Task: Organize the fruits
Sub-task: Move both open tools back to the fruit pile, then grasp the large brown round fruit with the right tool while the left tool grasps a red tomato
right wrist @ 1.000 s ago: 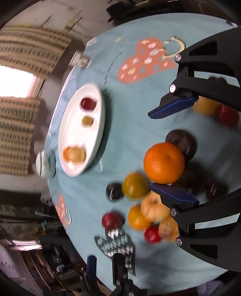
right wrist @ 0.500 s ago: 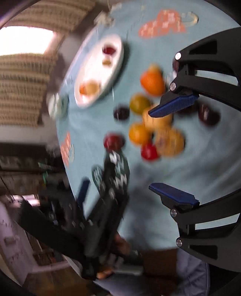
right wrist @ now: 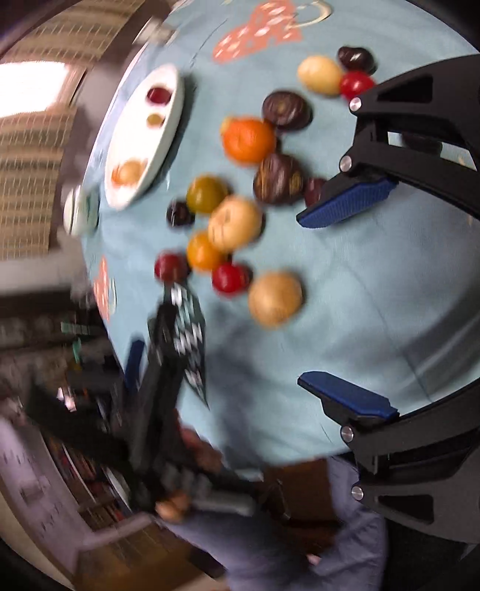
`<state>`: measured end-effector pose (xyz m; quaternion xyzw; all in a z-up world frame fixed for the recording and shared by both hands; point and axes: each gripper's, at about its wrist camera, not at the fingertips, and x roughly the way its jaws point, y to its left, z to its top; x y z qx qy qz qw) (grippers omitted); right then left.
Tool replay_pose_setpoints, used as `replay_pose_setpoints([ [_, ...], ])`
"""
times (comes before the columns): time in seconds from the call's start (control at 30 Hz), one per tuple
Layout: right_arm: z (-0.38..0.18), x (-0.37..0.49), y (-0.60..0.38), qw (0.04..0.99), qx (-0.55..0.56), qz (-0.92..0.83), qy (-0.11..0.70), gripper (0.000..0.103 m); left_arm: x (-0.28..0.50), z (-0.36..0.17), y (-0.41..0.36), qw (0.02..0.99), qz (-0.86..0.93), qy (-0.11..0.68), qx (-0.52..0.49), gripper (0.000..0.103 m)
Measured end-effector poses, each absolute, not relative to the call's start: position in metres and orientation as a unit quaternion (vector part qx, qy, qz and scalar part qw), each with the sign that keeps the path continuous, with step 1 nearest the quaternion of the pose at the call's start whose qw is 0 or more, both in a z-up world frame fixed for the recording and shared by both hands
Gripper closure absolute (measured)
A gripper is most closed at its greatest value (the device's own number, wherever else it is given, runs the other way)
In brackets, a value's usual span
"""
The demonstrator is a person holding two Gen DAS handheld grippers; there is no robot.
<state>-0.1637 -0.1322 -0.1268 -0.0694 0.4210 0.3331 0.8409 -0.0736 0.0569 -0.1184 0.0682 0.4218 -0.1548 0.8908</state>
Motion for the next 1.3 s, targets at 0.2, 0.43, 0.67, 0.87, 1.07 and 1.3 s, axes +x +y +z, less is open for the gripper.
replay_pose_setpoints([
  [0.2,-0.142,-0.155,-0.107,0.825,-0.083,0.356,0.432,0.046,-0.073,-0.117,0.068,0.892,-0.14,0.424,0.069,0.015],
  [0.43,-0.161,-0.146,-0.089,0.812,-0.108,0.355,0.451,0.061,-0.076,-0.121,0.064,0.888,-0.151,0.428,0.073,0.015],
  [0.67,-0.151,-0.157,-0.127,0.829,-0.085,0.331,0.444,0.062,-0.091,-0.133,0.025,0.878,-0.184,0.424,0.122,0.015],
  [0.87,-0.142,-0.161,-0.165,0.846,-0.051,0.303,0.435,0.062,-0.101,-0.143,-0.005,0.868,-0.213,0.421,0.154,0.015],
  [1.07,-0.143,-0.161,-0.169,0.847,-0.045,0.308,0.431,0.062,-0.097,-0.152,-0.015,0.866,-0.217,0.421,0.163,0.037],
  [1.3,-0.146,-0.159,-0.166,0.843,-0.042,0.32,0.431,0.062,-0.093,-0.162,-0.021,0.857,-0.231,0.429,0.169,0.059],
])
